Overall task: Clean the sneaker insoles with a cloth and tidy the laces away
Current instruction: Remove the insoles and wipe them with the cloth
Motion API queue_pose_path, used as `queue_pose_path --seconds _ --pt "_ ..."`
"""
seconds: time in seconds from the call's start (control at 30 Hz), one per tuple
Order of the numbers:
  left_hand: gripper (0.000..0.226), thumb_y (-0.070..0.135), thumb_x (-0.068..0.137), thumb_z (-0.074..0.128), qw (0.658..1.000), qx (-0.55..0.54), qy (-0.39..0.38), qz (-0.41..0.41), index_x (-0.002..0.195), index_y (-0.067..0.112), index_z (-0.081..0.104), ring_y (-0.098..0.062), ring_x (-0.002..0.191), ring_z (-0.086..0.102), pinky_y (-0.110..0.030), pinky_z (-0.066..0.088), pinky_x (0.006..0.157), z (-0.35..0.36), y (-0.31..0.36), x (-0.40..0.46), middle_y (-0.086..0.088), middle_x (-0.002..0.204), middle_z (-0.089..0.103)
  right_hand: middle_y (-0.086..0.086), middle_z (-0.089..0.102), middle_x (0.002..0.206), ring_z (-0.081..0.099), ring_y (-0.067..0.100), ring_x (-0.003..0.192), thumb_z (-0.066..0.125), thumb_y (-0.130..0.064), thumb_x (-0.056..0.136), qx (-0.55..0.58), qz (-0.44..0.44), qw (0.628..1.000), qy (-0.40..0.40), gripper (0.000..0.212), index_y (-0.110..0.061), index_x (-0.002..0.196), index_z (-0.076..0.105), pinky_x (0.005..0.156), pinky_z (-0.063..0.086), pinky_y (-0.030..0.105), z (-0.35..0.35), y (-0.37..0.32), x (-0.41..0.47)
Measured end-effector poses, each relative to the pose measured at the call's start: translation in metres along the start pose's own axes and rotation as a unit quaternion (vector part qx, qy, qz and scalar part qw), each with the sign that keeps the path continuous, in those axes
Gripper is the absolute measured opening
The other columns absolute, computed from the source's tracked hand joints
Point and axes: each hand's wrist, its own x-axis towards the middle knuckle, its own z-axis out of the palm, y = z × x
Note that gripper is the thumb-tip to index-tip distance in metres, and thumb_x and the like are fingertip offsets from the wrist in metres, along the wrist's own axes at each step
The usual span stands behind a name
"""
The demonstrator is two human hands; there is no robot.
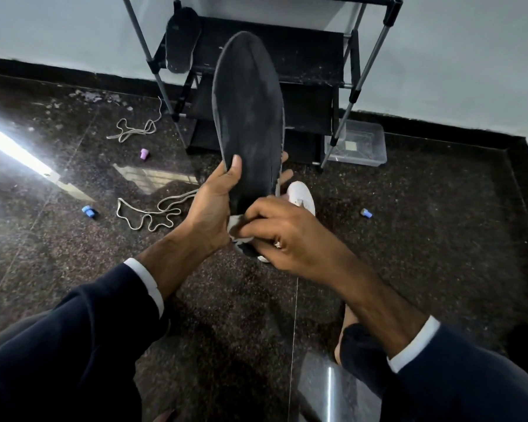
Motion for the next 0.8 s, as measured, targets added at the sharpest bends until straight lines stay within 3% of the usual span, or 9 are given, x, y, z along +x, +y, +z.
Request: queue_pose_path --seconds 0.07,0.2,0.3,0.43,0.57,0.63,0.7,0.8 --pt "0.049 0.032 0.111 0.028 1.0 -0.011 -0.002 0.019 0.15 0.004 0.036 -0.041 0.134 0.052 -0.055 0.046 0.109 0.002 0.003 0.001 -0.027 0.146 0.051 0.0 0.066 0.1 0.06 0.015 0.095 0.076 -0.005 0.085 0.021 0.024 0.999 0.02 0.02 -0.01 0.104 0.078 0.084 0.05 0.036 -0.005 0.004 -0.001" --pt "0.049 0.032 0.11 0.034 0.998 -0.031 0.039 0.043 0.147 0.0 0.04 -0.039 0.129 0.058 -0.053 0.05 0.105 0.005 0.007 0.002 -0.028 0.138 0.058 -0.012 0.069 0.097 0.06 0.013 0.103 0.08 -0.012 0.084 0.112 0.159 0.974 0.119 0.019 -0.022 0.099 0.08 0.093 0.047 0.04 -0.014 0.013 -0.005" --pt "0.049 0.034 0.109 0.038 0.995 -0.042 0.058 0.067 0.146 0.004 0.043 -0.04 0.126 0.059 -0.058 0.044 0.109 0.002 0.013 0.002 -0.029 0.137 0.058 -0.003 0.07 0.101 0.065 0.02 0.1 0.078 -0.01 0.086 0.213 0.217 0.942 0.14 0.017 -0.021 0.099 0.08 0.089 0.053 0.044 -0.006 0.01 -0.001" --pt "0.048 0.032 0.107 0.043 0.994 -0.038 0.078 0.072 0.147 0.004 0.043 -0.04 0.134 0.053 -0.058 0.041 0.112 0.001 0.016 0.003 -0.026 0.145 0.052 0.001 0.072 0.1 0.069 0.013 0.095 0.078 -0.005 0.085 0.239 0.234 0.929 0.159 0.016 -0.014 0.098 0.08 0.084 0.056 0.027 -0.004 0.006 0.004" --pt "0.038 0.02 0.107 0.043 0.999 0.022 0.033 0.023 0.139 0.0 0.05 -0.028 0.114 0.065 -0.04 0.055 0.1 0.01 0.003 0.002 -0.02 0.13 0.063 -0.002 0.075 0.1 0.071 0.011 0.098 0.079 -0.005 0.085 0.253 0.253 0.902 0.24 0.018 -0.017 0.098 0.079 0.087 0.055 0.026 -0.011 0.013 0.005" --pt "0.04 0.021 0.107 0.042 1.0 0.003 0.026 0.011 0.139 -0.002 0.049 -0.026 0.113 0.064 -0.035 0.056 0.095 0.01 -0.002 0.002 -0.019 0.128 0.064 -0.004 0.074 0.1 0.07 0.01 0.097 0.078 -0.005 0.085 0.231 0.25 0.907 0.248 0.018 -0.017 0.099 0.079 0.087 0.055 0.025 -0.011 0.013 0.005" --pt "0.047 0.026 0.108 0.041 1.0 -0.02 0.02 0.006 0.146 -0.002 0.044 -0.033 0.13 0.055 -0.037 0.052 0.101 0.009 -0.005 0.002 -0.023 0.143 0.054 -0.006 0.071 0.1 0.068 0.011 0.099 0.077 -0.003 0.085 0.189 0.229 0.93 0.217 0.019 -0.015 0.1 0.079 0.088 0.053 0.022 -0.006 0.009 0.004" --pt "0.048 0.028 0.108 0.04 0.999 -0.038 0.02 0.008 0.148 0.002 0.042 -0.038 0.14 0.047 -0.046 0.042 0.114 0.006 -0.007 0.004 -0.025 0.148 0.05 -0.015 0.068 0.099 0.057 0.009 0.106 0.077 -0.012 0.086 0.087 0.206 0.957 0.186 0.018 -0.023 0.1 0.08 0.096 0.047 0.036 0.001 0.006 0.002"
